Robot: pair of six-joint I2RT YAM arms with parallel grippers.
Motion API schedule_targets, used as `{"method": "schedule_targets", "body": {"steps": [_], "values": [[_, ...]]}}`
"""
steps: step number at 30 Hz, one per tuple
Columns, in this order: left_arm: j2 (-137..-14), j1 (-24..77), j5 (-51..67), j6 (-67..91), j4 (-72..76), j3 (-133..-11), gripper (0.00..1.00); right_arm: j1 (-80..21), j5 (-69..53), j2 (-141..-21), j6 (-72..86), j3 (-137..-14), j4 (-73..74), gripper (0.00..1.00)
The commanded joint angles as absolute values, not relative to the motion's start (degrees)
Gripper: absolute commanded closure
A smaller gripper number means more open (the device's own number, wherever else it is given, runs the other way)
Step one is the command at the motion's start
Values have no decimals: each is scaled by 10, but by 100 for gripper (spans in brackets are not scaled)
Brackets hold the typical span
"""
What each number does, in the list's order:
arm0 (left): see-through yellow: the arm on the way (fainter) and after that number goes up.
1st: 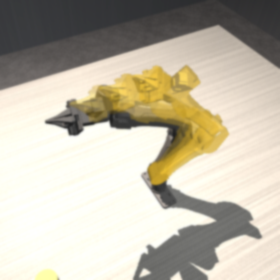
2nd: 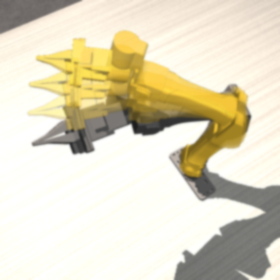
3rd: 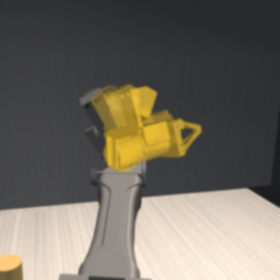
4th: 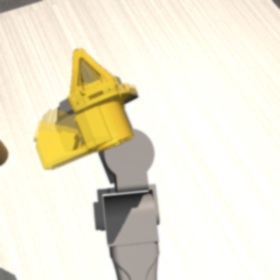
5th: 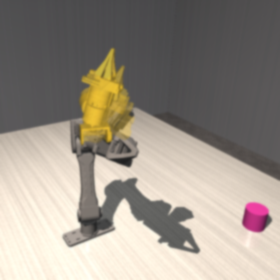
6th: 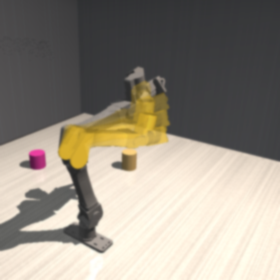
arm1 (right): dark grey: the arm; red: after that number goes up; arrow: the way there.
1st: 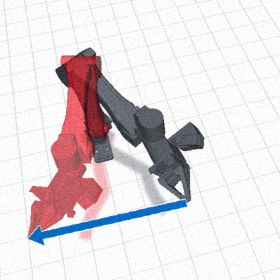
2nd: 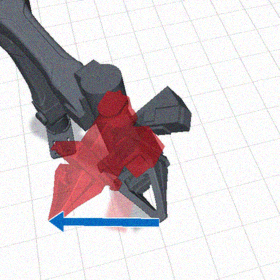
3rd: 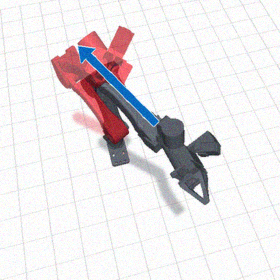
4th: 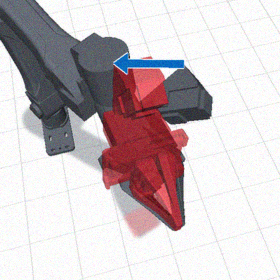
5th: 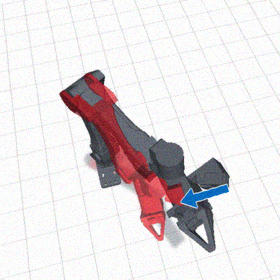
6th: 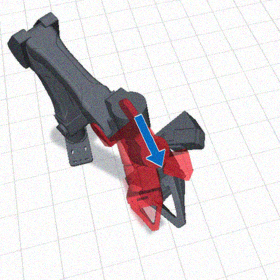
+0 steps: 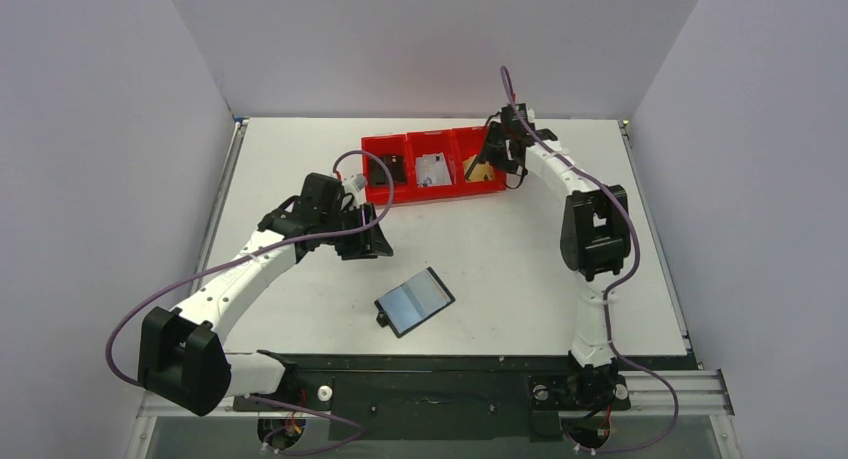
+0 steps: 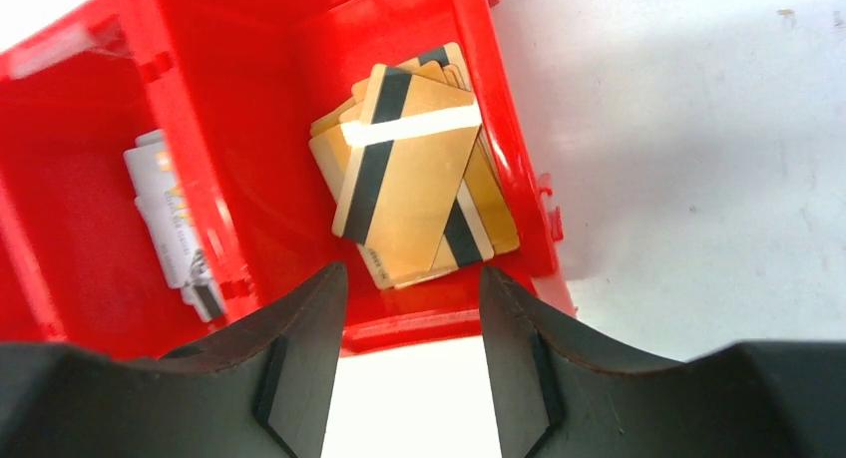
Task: Take the credit cards out of the card holder
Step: Remove the credit card from the card holder.
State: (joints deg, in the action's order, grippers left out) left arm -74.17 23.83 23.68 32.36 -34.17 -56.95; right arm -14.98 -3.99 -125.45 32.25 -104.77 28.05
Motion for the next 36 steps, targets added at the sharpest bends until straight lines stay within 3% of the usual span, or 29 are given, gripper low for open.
{"method": "schedule_targets", "body": {"steps": [1, 14, 20, 36], "values": [[-733, 237, 216, 330, -341, -590, 55, -159, -19, -1133, 341, -1018, 303, 51], [-740, 241, 195, 394, -269, -491, 55, -301, 35, -835, 361, -692, 286, 48], [-730, 245, 187, 411, -242, -454, 55, -347, 37, -748, 380, -599, 274, 47], [-756, 261, 185, 429, -234, -468, 55, -440, 94, -767, 421, -564, 246, 47]]}}
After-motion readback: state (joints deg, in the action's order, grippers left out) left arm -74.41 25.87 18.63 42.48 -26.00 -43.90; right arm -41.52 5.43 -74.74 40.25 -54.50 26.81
